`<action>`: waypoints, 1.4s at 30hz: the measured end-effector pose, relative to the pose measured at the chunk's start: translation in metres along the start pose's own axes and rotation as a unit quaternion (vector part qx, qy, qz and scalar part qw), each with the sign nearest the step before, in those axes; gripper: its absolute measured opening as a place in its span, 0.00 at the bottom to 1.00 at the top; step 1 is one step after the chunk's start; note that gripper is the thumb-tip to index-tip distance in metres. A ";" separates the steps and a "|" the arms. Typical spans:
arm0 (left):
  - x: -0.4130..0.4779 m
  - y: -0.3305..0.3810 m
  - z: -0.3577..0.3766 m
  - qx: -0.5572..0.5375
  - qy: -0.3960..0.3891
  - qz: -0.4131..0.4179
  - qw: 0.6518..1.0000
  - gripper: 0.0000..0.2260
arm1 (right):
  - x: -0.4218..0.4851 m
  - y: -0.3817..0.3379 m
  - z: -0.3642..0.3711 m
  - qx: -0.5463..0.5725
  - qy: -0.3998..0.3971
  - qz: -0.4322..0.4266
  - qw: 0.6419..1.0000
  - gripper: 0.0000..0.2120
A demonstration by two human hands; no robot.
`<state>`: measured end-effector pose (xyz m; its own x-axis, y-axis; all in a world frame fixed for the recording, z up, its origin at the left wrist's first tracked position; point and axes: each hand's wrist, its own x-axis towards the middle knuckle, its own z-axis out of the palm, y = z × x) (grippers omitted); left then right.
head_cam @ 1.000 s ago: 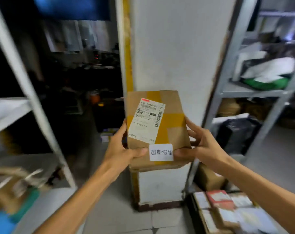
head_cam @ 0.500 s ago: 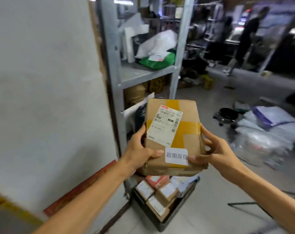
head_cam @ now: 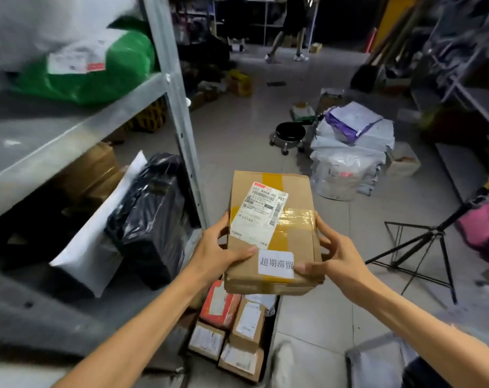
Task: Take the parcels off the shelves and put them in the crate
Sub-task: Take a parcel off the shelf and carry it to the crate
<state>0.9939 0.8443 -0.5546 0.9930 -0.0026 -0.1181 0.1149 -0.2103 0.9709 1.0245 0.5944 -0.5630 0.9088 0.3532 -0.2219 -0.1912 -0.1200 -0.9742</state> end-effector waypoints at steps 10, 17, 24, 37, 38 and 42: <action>0.204 -0.141 0.008 -0.049 0.052 -0.124 0.990 0.35 | 0.215 0.109 -0.035 0.037 0.028 0.104 0.993 0.52; 0.316 -0.273 0.004 -0.043 0.042 -0.190 0.980 0.30 | 0.340 0.241 -0.020 0.056 0.038 0.173 0.983 0.45; 0.382 -0.406 0.017 -0.002 0.022 -0.241 0.970 0.28 | 0.407 0.372 0.003 0.085 0.077 0.207 0.972 0.42; 0.373 -0.545 0.024 0.029 -0.023 -0.303 0.952 0.21 | 0.420 0.522 0.056 0.086 0.089 0.237 0.964 0.45; 0.369 -0.548 0.023 0.033 -0.013 -0.301 0.953 0.21 | 0.420 0.525 0.060 0.075 0.080 0.228 0.968 0.46; 0.363 -0.560 0.021 0.074 0.006 -0.274 0.959 0.22 | 0.416 0.534 0.071 0.071 0.066 0.211 0.973 0.48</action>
<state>1.2895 0.9411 -1.1453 0.7852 0.1582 -0.5987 0.6149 -0.3135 0.7236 1.2739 0.7428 -1.1787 0.7760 0.1770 -0.6054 -0.5984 -0.0966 -0.7954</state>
